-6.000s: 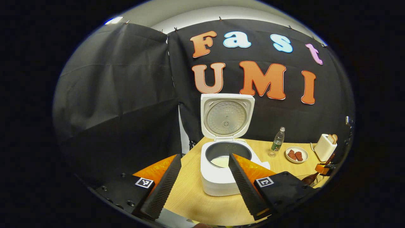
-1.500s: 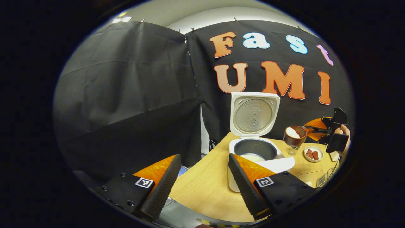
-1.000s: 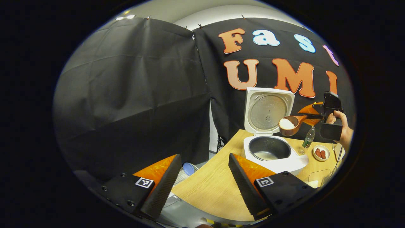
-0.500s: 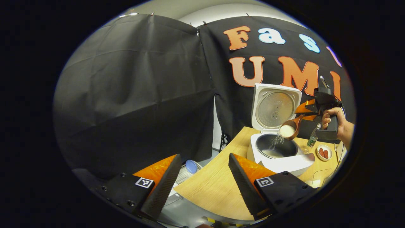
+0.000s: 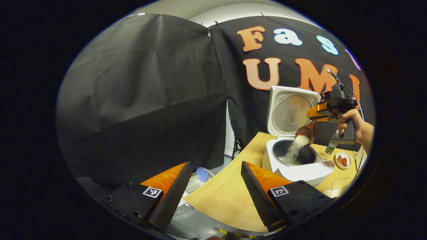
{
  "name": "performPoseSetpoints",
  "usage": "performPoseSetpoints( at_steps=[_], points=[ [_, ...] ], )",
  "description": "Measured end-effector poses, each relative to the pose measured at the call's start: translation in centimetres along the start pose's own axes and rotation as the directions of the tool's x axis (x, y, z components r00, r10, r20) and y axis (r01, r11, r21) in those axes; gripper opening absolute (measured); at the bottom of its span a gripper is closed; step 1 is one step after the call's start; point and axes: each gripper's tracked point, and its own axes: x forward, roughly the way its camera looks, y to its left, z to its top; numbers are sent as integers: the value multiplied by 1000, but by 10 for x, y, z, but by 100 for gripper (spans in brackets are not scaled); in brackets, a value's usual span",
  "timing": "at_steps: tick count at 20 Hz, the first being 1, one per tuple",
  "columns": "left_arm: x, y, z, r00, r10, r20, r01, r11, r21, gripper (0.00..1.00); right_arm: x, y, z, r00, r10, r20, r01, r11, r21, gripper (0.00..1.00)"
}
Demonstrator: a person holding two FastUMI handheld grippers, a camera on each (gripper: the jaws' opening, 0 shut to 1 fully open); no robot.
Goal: Close the left gripper, press the button to open the rice cooker; take a wooden spoon from the chopstick holder with the right hand, scoop a spoonful of rice and pour it into the rice cooker, then put the wooden spoon back into the chopstick holder.
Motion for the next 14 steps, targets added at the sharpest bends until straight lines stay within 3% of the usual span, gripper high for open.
performPoseSetpoints(
  at_steps=[7,10,11,14],
  points=[
    [4,0,0,1000,2,-2,-2,1000,5,97,-4,18,7,998,51,27,-44,979,-198,14],
    [3,-1,1,1000,1,0,-1,1000,9,97,-7,28,15,996,55,69,-31,949,-312,14],
    [2,-1,2,1000,3,3,-3,1000,9,97,-9,28,19,995,57,83,-24,937,-348,10],
    [0,-2,2,1000,4,3,-4,1000,4,97,-14,32,30,990,70,125,-9,903,-430,14]
  ],
)
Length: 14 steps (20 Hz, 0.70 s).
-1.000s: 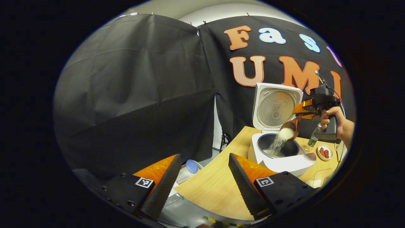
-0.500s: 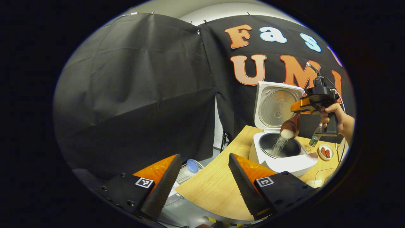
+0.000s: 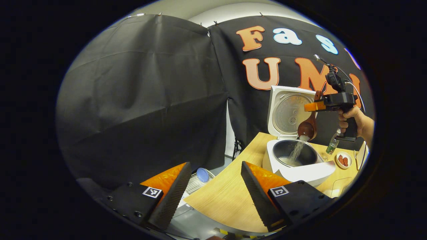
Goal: Close the left gripper, press the button to open the rice cooker; take a wooden spoon from the chopstick holder with the right hand, scoop a spoonful of rice and pour it into the rice cooker, then put the wooden spoon back into the chopstick holder.
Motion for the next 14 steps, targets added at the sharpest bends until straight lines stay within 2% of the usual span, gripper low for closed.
performPoseSetpoints(
  at_steps=[2,3,4,6,7,8,10,12,14],
  points=[
    [-1,-2,1,1000,-1,6,1,1000,-1,100,-1,1,6,1000,-3,27,6,997,-78,14],
    [-3,-3,1,1000,-2,8,2,1000,0,97,-2,3,9,999,0,41,5,993,-117,14],
    [-4,-2,1,1000,0,10,0,1000,2,100,-5,5,12,998,7,56,1,989,-150,14],
    [-7,-2,1,1000,0,12,0,1000,1,97,-10,10,19,996,22,88,-3,977,-213,14],
    [-9,-3,2,1000,0,14,0,1000,0,97,-14,12,22,994,36,101,-11,971,-239,10],
    [-10,-3,3,1000,2,18,-2,1000,2,97,-19,15,25,992,57,116,-26,967,-253,14],
    [-14,-3,4,1000,4,27,-4,1000,4,97,-26,19,30,987,90,136,-56,971,-233,14],
    [-18,-4,5,1000,4,29,-4,1000,1,100,-34,16,37,983,107,151,-82,983,-163,14],
    [-21,-6,4,1000,2,26,-1,1000,-12,97,-49,4,45,981,108,161,-97,992,-75,14]
  ],
)
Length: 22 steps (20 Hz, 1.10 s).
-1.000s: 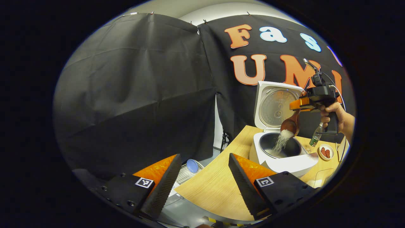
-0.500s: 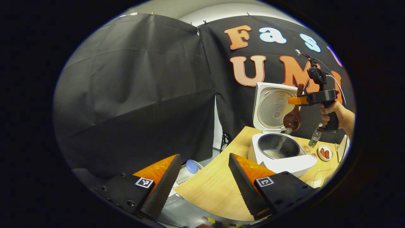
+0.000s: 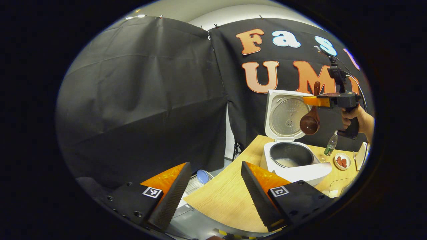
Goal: Close the left gripper, press the button to open the rice cooker; take a wooden spoon from the chopstick holder with the right hand, scoop a spoonful of rice and pour it into the rice cooker, then put the wooden spoon back into the chopstick holder.
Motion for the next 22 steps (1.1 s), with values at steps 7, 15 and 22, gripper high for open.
performPoseSetpoints(
  at_steps=[7,15,22],
  points=[
    [-18,-27,6,999,-36,17,36,999,5,100,-72,-45,-8,999,-46,-13,47,980,195,14],
    [-39,-90,6,991,-137,10,136,990,35,100,-184,-129,-81,972,-191,-135,224,928,297,14],
    [-43,-134,21,980,-199,25,196,978,71,100,-283,-218,-123,905,-380,-192,425,825,373,14]
  ],
)
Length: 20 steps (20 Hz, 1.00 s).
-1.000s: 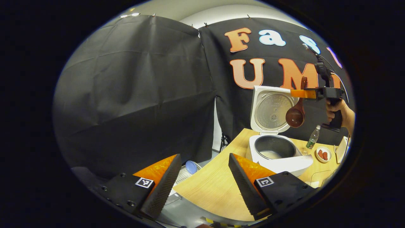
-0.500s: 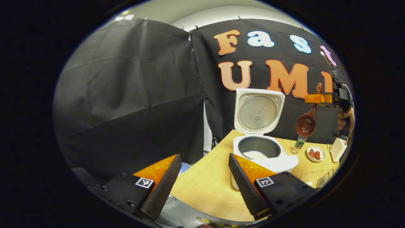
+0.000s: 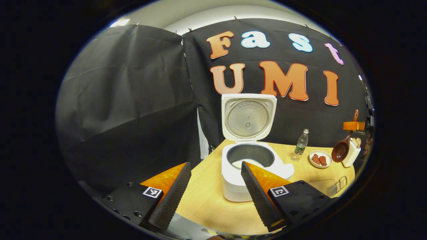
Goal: Close the left gripper, press the button to open the rice cooker; take a wooden spoon from the chopstick holder with the right hand, scoop a spoonful of rice and pour it into the rice cooker, then put the wooden spoon back into the chopstick holder.
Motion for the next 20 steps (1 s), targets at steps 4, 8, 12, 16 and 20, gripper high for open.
performPoseSetpoints(
  at_steps=[4,8,12,16,20],
  points=[
    [7,-12,14,1000,-6,19,4,998,61,100,-29,-50,-24,996,-87,-7,87,994,61,15],
    [4,-24,22,1000,-18,13,18,1000,16,100,-50,-90,-44,987,-156,-25,158,982,101,14],
    [-1,-33,20,1000,-1,1,1,1000,8,100,-63,-117,-64,979,-201,-43,205,970,132,14],
    [-12,-45,27,1000,7,9,-7,1000,15,100,-68,-142,-94,968,-239,-73,247,958,147,15],
    [-30,-53,29,999,36,15,-36,999,21,100,-72,-159,-136,964,-236,-121,257,944,205,16]
  ],
)
